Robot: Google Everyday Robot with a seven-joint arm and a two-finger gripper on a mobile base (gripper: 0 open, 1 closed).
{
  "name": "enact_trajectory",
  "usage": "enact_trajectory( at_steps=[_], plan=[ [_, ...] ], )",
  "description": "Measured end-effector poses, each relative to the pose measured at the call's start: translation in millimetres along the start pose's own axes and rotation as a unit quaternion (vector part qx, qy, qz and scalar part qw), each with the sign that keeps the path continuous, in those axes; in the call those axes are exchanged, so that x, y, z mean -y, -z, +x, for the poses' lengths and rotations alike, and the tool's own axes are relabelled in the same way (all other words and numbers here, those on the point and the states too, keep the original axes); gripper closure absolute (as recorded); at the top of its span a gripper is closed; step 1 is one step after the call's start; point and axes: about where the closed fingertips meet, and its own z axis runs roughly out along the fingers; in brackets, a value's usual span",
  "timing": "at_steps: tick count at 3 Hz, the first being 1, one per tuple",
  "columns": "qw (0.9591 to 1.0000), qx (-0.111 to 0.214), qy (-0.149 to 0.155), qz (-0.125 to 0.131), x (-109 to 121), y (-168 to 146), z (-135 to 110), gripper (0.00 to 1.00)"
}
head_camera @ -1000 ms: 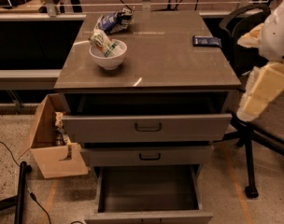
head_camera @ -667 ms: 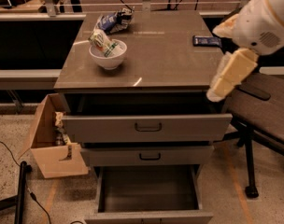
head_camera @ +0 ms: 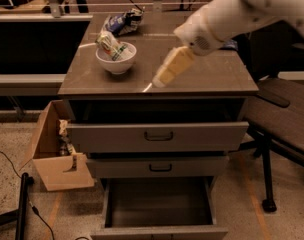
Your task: Place 7up can into bottom drawer
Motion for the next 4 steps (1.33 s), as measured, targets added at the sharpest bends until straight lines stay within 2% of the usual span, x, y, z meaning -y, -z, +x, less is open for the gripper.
enact_trajectory(
  at_steps=[1, 2, 3, 4],
  plan=[
    [0.998, 0.032, -0.053, 0.005, 27, -50, -37, 0.0],
    [0.9947, 0.062, -0.082, -0.003, 43, -81, -86, 0.0],
    [0.9944, 0.068, -0.081, -0.004, 43, -82, -96, 0.0],
    [0.9944, 0.09, -0.055, 0.004, 42, -87, -106, 0.0]
  ],
)
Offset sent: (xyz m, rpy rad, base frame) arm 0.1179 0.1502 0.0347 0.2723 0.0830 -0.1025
